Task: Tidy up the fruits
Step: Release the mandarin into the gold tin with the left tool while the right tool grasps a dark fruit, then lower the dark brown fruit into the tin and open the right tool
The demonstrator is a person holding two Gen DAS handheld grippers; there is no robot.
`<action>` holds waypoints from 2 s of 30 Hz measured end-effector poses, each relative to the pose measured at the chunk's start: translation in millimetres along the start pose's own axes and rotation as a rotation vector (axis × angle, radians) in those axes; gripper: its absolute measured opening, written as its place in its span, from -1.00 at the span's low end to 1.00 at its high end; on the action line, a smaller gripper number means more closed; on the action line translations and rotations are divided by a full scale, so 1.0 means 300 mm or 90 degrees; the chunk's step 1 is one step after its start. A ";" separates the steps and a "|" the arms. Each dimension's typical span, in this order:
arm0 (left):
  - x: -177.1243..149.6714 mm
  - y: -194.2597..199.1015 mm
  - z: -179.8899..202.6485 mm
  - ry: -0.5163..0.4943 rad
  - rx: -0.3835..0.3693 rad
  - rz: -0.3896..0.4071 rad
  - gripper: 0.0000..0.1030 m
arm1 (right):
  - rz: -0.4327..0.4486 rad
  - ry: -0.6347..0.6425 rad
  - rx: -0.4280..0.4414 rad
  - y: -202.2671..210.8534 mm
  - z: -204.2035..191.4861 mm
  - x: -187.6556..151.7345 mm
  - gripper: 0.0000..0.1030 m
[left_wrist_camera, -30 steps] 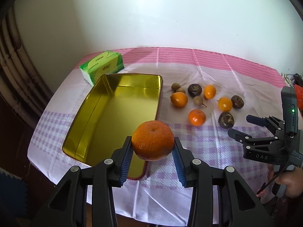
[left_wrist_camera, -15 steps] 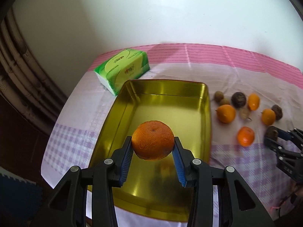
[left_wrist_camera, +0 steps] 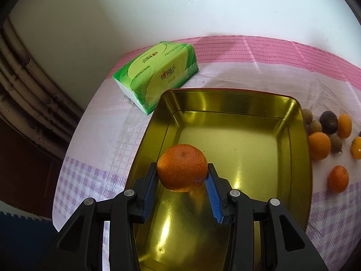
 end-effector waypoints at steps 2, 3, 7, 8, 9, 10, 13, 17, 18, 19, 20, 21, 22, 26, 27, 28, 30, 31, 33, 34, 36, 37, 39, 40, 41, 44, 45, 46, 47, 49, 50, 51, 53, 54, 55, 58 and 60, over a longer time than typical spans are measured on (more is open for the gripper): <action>0.004 -0.010 -0.004 -0.003 0.005 0.001 -0.15 | 0.007 0.001 0.001 0.018 -0.003 0.014 -0.25; 0.008 -0.018 -0.006 -0.006 0.011 0.003 -0.15 | 0.010 0.002 0.002 0.026 -0.006 0.022 -0.25; 0.021 -0.025 -0.016 -0.010 0.023 0.009 -0.15 | 0.023 0.012 0.011 0.051 -0.035 0.053 -0.25; 0.025 -0.026 -0.019 -0.008 0.025 0.011 -0.15 | 0.027 0.016 0.014 0.056 -0.046 0.062 -0.25; 0.028 -0.027 -0.024 -0.006 0.029 0.011 -0.15 | 0.029 0.020 0.017 0.061 -0.058 0.067 -0.25; 0.030 -0.028 -0.029 -0.003 0.031 0.010 -0.14 | 0.030 0.026 0.019 0.063 -0.071 0.072 -0.25; 0.023 -0.012 -0.045 0.013 0.018 0.012 0.01 | 0.036 0.040 0.029 0.067 -0.107 0.094 -0.25; 0.002 0.046 -0.058 0.025 0.027 0.034 0.42 | 0.043 0.059 0.046 0.070 -0.160 0.129 -0.25; -0.007 0.065 -0.059 0.028 0.022 0.038 0.43 | 0.044 0.065 0.050 0.069 -0.176 0.141 -0.25; -0.014 0.079 -0.061 0.029 0.020 0.039 0.44 | 0.046 0.072 0.055 0.069 -0.193 0.152 -0.25; -0.022 0.095 -0.065 0.032 0.021 0.041 0.47 | 0.049 0.079 0.060 0.068 -0.212 0.164 -0.25; -0.031 0.110 -0.068 0.036 0.020 0.042 0.48 | 0.052 0.087 0.066 0.068 -0.234 0.178 -0.25; -0.041 0.129 -0.071 0.042 0.016 0.045 0.49 | 0.055 0.095 0.071 0.067 -0.255 0.189 -0.25; -0.080 0.188 -0.086 0.061 0.001 0.043 0.51 | 0.056 0.121 0.099 0.040 -0.347 0.237 -0.25; -0.091 0.203 -0.089 0.065 -0.002 0.044 0.51 | 0.055 0.123 0.107 0.028 -0.371 0.251 -0.25; -0.101 0.216 -0.093 0.068 -0.003 0.044 0.52 | 0.051 0.125 0.116 0.012 -0.391 0.263 -0.25; -0.121 0.241 -0.101 0.075 -0.005 0.047 0.55 | 0.041 0.126 0.134 -0.025 -0.434 0.292 -0.25; -0.131 0.252 -0.105 0.078 -0.007 0.047 0.56 | 0.036 0.129 0.142 -0.043 -0.457 0.306 -0.25; -0.145 0.268 -0.117 0.086 -0.011 0.051 0.59 | 0.027 0.136 0.152 -0.083 -0.502 0.330 -0.25; -0.150 0.273 -0.125 0.089 -0.011 0.052 0.60 | 0.022 0.138 0.155 -0.102 -0.520 0.338 -0.25; -0.162 0.282 -0.142 0.097 -0.012 0.054 0.64 | 0.012 0.142 0.159 -0.143 -0.558 0.355 -0.25; -0.166 0.281 -0.148 0.102 -0.013 0.054 0.64 | 0.007 0.144 0.161 -0.162 -0.573 0.361 -0.25; -0.175 0.280 -0.163 0.112 -0.015 0.054 0.65 | -0.002 0.148 0.160 -0.197 -0.605 0.371 -0.25; -0.177 0.278 -0.170 0.115 -0.015 0.053 0.65 | -0.005 0.150 0.160 -0.215 -0.621 0.377 -0.25; -0.180 0.276 -0.178 0.119 -0.016 0.052 0.65 | -0.008 0.153 0.160 -0.231 -0.634 0.381 -0.25; -0.190 0.264 -0.195 0.133 -0.020 0.047 0.65 | -0.019 0.157 0.154 -0.277 -0.660 0.391 -0.25; -0.194 0.259 -0.199 0.137 -0.022 0.045 0.65 | -0.022 0.157 0.153 -0.292 -0.663 0.394 -0.25; -0.196 0.255 -0.202 0.140 -0.022 0.043 0.65 | -0.026 0.156 0.153 -0.305 -0.667 0.396 -0.25; -0.199 0.250 -0.204 0.142 -0.022 0.041 0.65 | -0.029 0.156 0.152 -0.317 -0.671 0.398 -0.25; -0.205 0.242 -0.208 0.145 -0.021 0.039 0.65 | -0.032 0.157 0.148 -0.334 -0.674 0.402 -0.25; -0.206 0.238 -0.211 0.146 -0.020 0.038 0.65 | -0.034 0.158 0.147 -0.344 -0.676 0.404 -0.25; -0.208 0.233 -0.214 0.147 -0.019 0.036 0.65 | -0.036 0.158 0.146 -0.352 -0.677 0.405 -0.25; -0.210 0.227 -0.217 0.148 -0.020 0.035 0.65 | -0.040 0.154 0.145 -0.368 -0.677 0.407 -0.25; -0.211 0.224 -0.218 0.149 -0.020 0.035 0.65 | -0.043 0.152 0.145 -0.375 -0.676 0.408 -0.25; -0.212 0.222 -0.219 0.150 -0.020 0.034 0.65 | -0.044 0.150 0.145 -0.380 -0.676 0.409 -0.25; -0.216 0.214 -0.223 0.152 -0.021 0.032 0.65 | -0.046 0.148 0.144 -0.396 -0.680 0.411 -0.25; -0.218 0.208 -0.226 0.154 -0.022 0.030 0.65 | -0.047 0.147 0.141 -0.406 -0.680 0.412 -0.25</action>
Point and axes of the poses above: each gripper's, at about its wrist camera, not at the fingertips, and y roughly against the way its jaws point, z to its right, x to its top, the point moved 5 cm from there along -y, roughly the way its jaws point, and after that the axes turned 1 degree about x, right-handed, at the moved point
